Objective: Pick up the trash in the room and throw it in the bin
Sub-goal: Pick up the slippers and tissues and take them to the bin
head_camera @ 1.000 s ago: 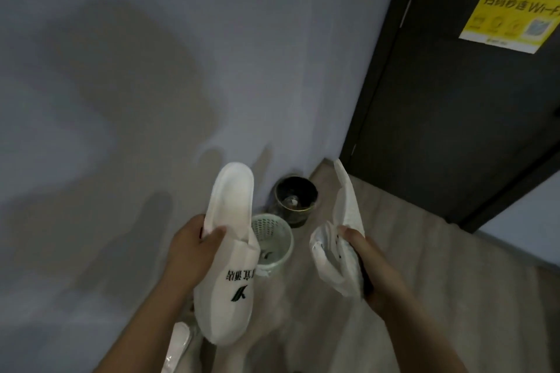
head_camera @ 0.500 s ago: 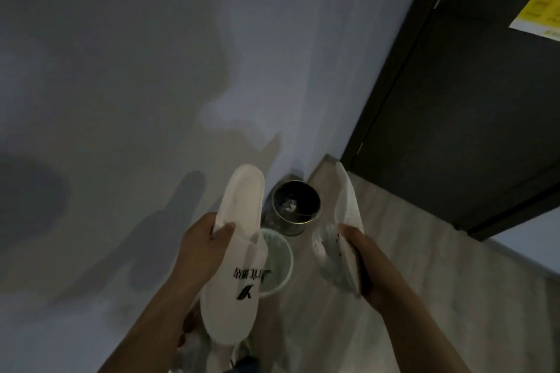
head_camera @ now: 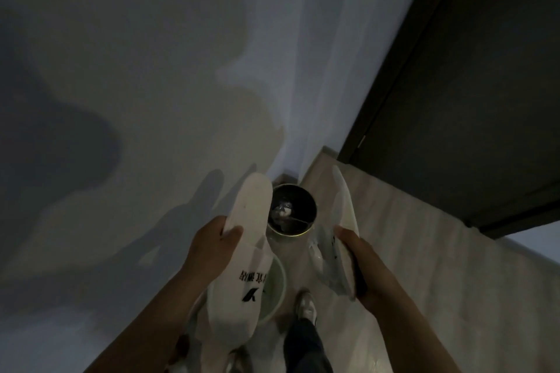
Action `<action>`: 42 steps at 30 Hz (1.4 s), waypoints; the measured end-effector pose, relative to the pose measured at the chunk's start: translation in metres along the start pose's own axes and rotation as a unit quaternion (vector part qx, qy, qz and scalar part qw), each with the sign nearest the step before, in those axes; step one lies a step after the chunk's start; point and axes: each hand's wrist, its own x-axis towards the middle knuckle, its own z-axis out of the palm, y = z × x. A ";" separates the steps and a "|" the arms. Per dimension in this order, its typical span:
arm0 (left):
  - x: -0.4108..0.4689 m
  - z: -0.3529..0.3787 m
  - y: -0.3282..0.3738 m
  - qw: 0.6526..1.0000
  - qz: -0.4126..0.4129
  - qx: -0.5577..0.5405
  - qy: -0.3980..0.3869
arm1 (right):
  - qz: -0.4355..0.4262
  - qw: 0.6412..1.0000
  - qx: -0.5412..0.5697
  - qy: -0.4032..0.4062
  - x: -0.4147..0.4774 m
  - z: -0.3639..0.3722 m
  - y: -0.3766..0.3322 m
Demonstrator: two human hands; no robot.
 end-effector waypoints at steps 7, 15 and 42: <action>0.125 0.094 0.009 0.996 -0.073 0.026 -0.049 | 0.055 0.998 -0.036 0.020 0.140 -0.071 -0.008; 0.271 0.234 -0.049 0.977 -0.159 0.076 -0.124 | 0.115 0.989 -0.094 0.014 0.300 -0.121 0.037; 0.350 0.318 -0.174 0.979 -0.147 0.100 -0.105 | 0.368 0.908 -0.201 -0.014 0.484 -0.069 0.131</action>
